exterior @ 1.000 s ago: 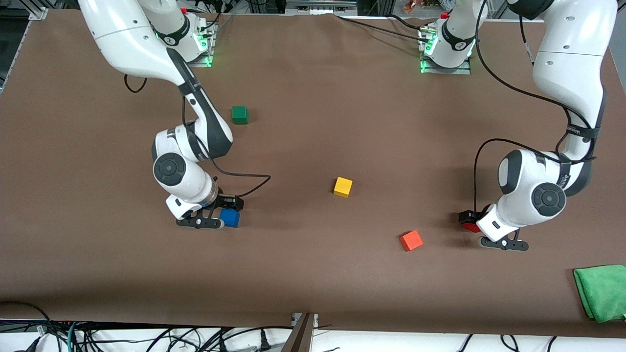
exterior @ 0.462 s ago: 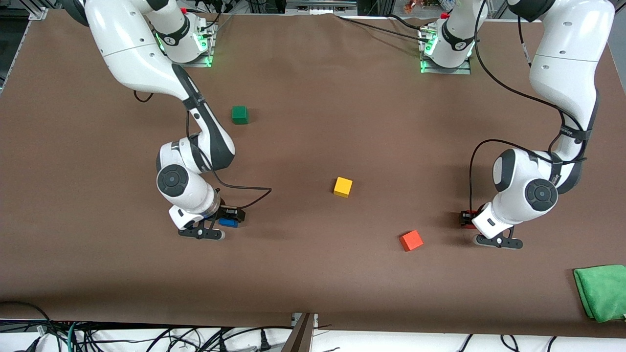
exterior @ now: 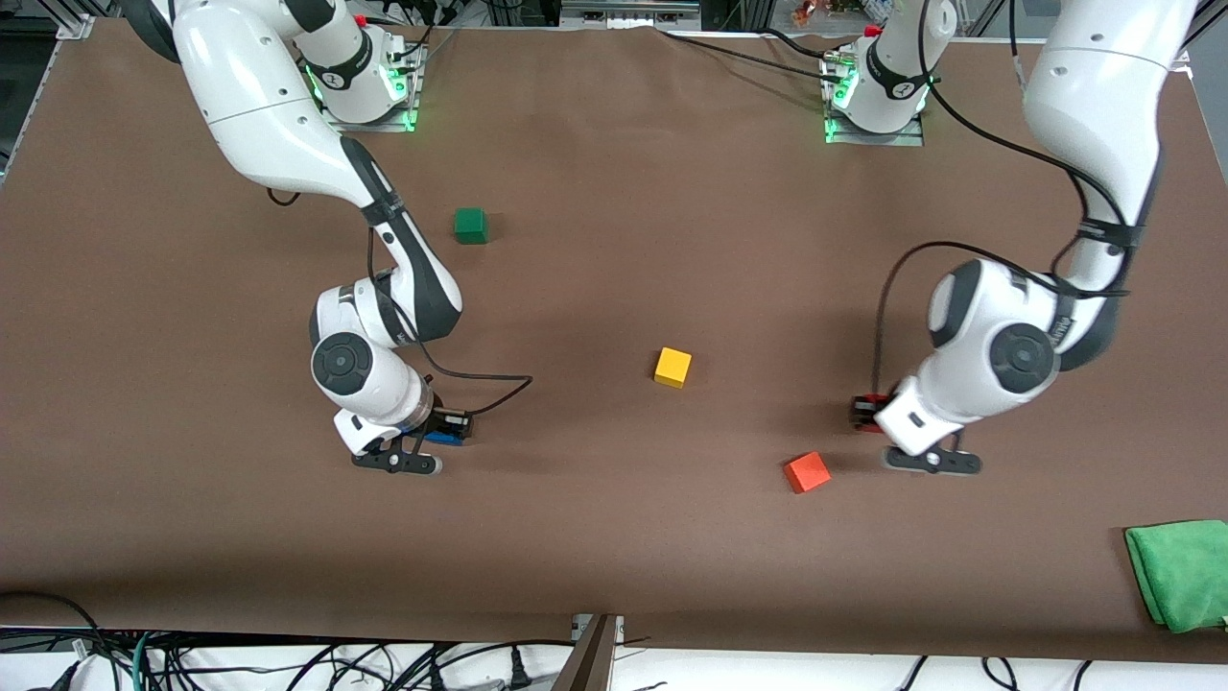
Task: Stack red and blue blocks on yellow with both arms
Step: 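Carry the red block over the yellow block with the left gripper, then lower the red block onto the yellow block and open the left gripper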
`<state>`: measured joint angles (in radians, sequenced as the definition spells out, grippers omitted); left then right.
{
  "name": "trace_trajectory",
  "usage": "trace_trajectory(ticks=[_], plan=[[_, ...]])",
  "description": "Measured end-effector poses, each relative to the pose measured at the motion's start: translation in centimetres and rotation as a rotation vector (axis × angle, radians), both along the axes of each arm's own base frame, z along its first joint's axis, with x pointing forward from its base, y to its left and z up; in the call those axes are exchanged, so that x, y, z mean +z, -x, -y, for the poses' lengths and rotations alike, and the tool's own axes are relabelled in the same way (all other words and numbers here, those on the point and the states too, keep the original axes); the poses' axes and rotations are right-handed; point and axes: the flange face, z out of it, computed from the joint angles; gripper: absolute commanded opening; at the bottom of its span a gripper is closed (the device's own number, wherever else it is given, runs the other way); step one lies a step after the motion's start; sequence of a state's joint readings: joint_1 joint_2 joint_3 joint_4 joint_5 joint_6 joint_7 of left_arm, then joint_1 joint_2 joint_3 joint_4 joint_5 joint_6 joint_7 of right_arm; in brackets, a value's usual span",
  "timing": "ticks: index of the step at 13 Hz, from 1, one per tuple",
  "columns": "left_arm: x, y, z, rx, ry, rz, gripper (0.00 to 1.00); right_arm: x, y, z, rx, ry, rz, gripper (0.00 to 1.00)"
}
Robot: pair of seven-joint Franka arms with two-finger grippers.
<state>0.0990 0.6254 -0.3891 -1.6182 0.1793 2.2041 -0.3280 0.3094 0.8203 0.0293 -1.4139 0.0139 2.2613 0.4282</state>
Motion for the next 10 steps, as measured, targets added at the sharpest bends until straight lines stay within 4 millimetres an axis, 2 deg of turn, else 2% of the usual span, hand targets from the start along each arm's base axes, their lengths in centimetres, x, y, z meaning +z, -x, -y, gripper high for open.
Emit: trace_trajectory(ticks=[2,4,5,6,8,10], plan=[[0.7,1.9,7.2,0.044,0.02,-0.006,0.0,4.1,-1.2,-0.4,0.004,0.014,-0.046,0.22],[1.3,4.5,14.6,0.002,0.024,-0.002,0.0,8.9,-2.0,-1.2,0.014,0.014,-0.059,0.22],[1.3,6.0,17.9,-0.033,0.026,-0.001,0.0,10.9,-2.0,-1.7,0.022,0.014,-0.063,0.22],[1.1,7.3,20.7,-0.069,0.028,-0.002,0.0,12.1,-2.0,-2.1,0.027,0.012,-0.06,0.22],[-0.3,9.2,24.1,-0.138,-0.001,0.003,0.0,12.4,-2.0,-2.6,0.033,0.01,-0.055,0.22],[-2.2,10.4,26.1,-0.205,-0.059,0.023,0.0,12.0,-1.9,-3.2,0.041,0.009,-0.053,0.23]])
